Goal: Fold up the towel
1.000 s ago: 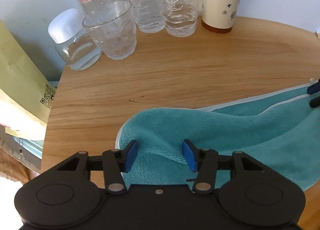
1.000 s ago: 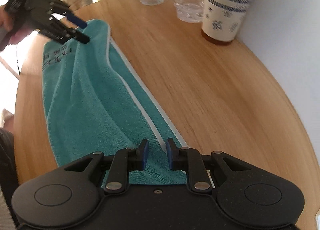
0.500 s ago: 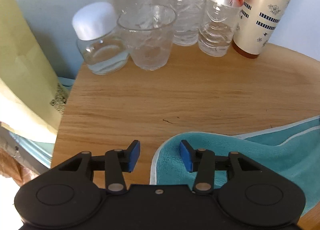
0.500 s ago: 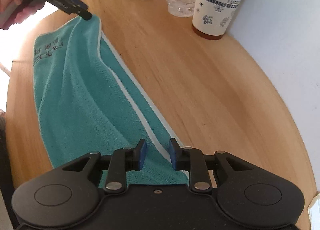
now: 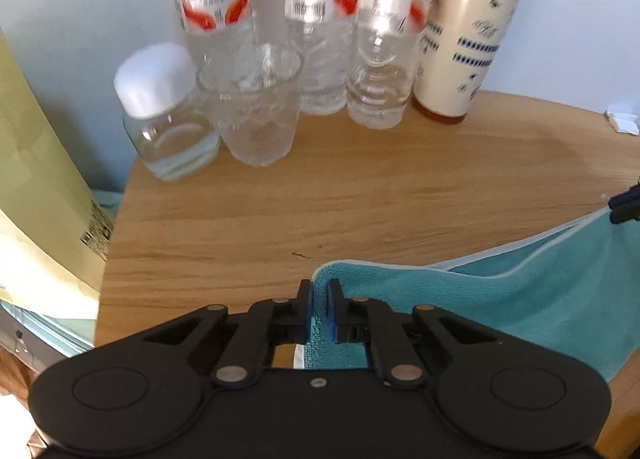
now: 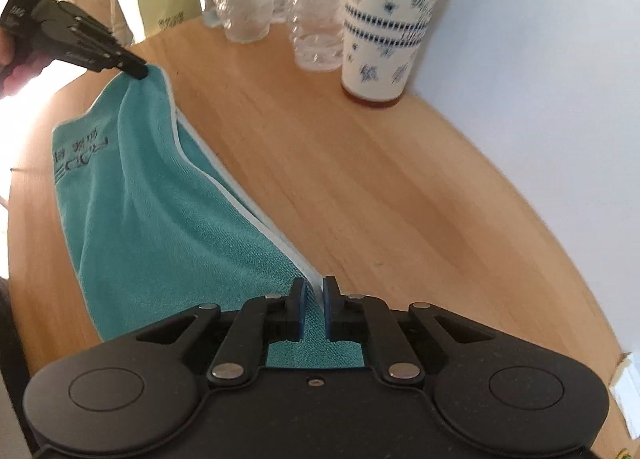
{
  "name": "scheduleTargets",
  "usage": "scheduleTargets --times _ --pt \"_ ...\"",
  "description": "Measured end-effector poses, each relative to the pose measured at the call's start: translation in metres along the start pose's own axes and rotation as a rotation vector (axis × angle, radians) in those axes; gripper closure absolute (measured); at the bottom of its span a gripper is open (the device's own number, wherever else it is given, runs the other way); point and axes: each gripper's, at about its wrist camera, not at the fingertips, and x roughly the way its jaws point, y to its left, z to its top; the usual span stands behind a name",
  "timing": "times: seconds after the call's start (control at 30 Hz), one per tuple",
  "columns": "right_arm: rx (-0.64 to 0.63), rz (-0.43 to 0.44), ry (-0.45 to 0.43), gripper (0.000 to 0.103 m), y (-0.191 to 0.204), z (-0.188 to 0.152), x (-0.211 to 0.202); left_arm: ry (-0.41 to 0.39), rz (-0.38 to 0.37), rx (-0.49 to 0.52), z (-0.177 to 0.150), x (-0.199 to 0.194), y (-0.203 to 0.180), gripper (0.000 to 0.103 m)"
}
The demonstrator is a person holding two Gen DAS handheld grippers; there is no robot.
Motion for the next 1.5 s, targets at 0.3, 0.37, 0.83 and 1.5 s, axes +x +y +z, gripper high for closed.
scheduleTargets --times 0.3,0.37,0.83,1.5 --pt "0.000 -0.043 0.008 0.099 -0.003 -0.001 0.013 -0.016 0.102 0.061 -0.012 -0.008 -0.016 0.096" --pt "-0.004 -0.041 0.033 0.099 -0.003 -0.001 0.021 -0.002 0.114 0.062 -0.012 -0.004 -0.018 0.096" --pt "-0.043 -0.058 0.030 0.095 0.014 -0.018 0.022 0.059 0.273 0.035 -0.015 0.014 -0.015 0.081" --pt "0.208 -0.054 0.069 0.093 -0.003 -0.068 -0.008 0.185 0.053 0.105 -0.067 -0.015 -0.048 0.079"
